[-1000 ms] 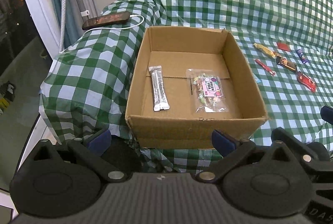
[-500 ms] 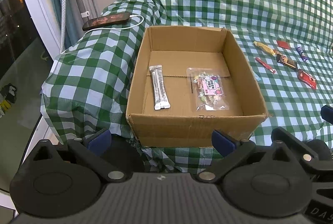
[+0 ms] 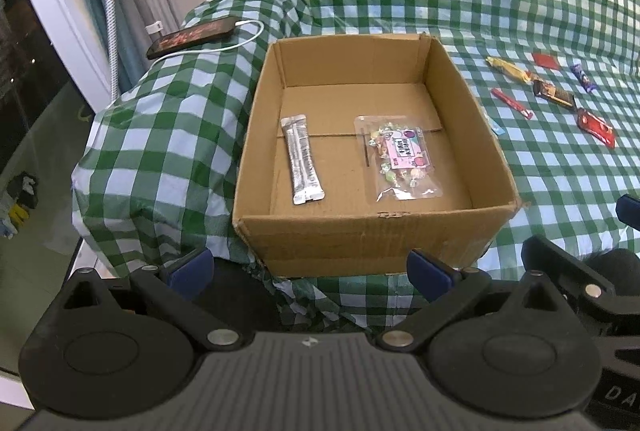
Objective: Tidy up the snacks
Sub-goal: 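Grasp the dark biscuit packet with the right tool while the left tool grasps the yellow bar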
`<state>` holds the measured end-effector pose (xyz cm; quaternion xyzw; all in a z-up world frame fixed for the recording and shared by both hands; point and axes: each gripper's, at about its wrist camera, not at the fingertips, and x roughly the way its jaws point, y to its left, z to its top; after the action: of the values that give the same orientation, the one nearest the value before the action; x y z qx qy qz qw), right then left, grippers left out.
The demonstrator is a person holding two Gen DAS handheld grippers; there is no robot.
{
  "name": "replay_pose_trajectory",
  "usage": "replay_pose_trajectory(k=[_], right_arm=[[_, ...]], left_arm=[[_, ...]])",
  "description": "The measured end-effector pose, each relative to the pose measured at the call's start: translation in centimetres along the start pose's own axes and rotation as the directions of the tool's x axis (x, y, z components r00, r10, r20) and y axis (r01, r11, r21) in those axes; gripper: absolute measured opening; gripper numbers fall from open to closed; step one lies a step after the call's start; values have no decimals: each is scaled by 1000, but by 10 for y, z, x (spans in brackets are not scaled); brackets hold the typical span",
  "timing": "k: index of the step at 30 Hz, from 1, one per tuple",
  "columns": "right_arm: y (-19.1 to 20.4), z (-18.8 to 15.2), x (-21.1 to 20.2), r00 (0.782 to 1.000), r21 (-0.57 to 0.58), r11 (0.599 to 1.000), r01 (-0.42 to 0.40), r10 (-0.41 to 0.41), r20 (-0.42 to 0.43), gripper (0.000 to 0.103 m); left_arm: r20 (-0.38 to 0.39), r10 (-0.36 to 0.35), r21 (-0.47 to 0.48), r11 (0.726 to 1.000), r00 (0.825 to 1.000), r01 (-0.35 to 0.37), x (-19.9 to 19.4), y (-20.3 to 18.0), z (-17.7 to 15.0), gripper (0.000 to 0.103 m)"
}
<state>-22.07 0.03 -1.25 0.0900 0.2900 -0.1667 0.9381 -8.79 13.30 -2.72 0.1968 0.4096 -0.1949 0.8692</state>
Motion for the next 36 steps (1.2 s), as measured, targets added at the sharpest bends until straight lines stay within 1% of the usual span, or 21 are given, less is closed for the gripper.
replay_pose_trajectory(k=[2,5,8,10,14,18,22,25,29,33,35,36], right_arm=[[-6,1,1,1000,13,1000,1,-1,2,100],[-21,4,1,999,42,999,27,-28,22,100],[-45,7,2,996,92,993,70,-74,42,101],[-66,8,2,991,117,987,114,-121,52,101],[-118,10,4,973,179,961,209,-222,56,101],[-178,12,11,946,253,919,302,-322,41,101],[-235,16,27,929,287,893,345,-370,33,102],[-276,22,50,925,278,891,358,-379,22,103],[-328,34,101,933,251,904,347,-359,1,103],[-375,45,173,955,213,932,295,-295,-29,103],[-391,49,211,960,173,944,280,-276,-47,103],[-397,51,230,963,133,954,268,-263,-54,103]], left_arm=[[1,-1,10,1000,1000,1,0,-5,5,103],[4,-6,34,999,1000,6,2,-17,18,103],[16,-19,66,998,1000,18,3,-36,36,103],[19,-43,88,995,999,41,4,-53,50,103],[27,-89,123,989,996,85,12,-94,83,103],[-28,-145,129,981,989,147,37,-142,118,103],[-94,-202,101,972,975,211,74,-184,163,103],[-113,-180,92,977,977,191,111,-217,197,103],[-142,-140,63,987,980,150,174,-260,245,103],[-161,-131,29,990,978,137,241,-299,291,103],[-191,-152,26,987,970,160,278,-320,310,103],[-211,-163,19,985,964,171,294,-329,318,103]])
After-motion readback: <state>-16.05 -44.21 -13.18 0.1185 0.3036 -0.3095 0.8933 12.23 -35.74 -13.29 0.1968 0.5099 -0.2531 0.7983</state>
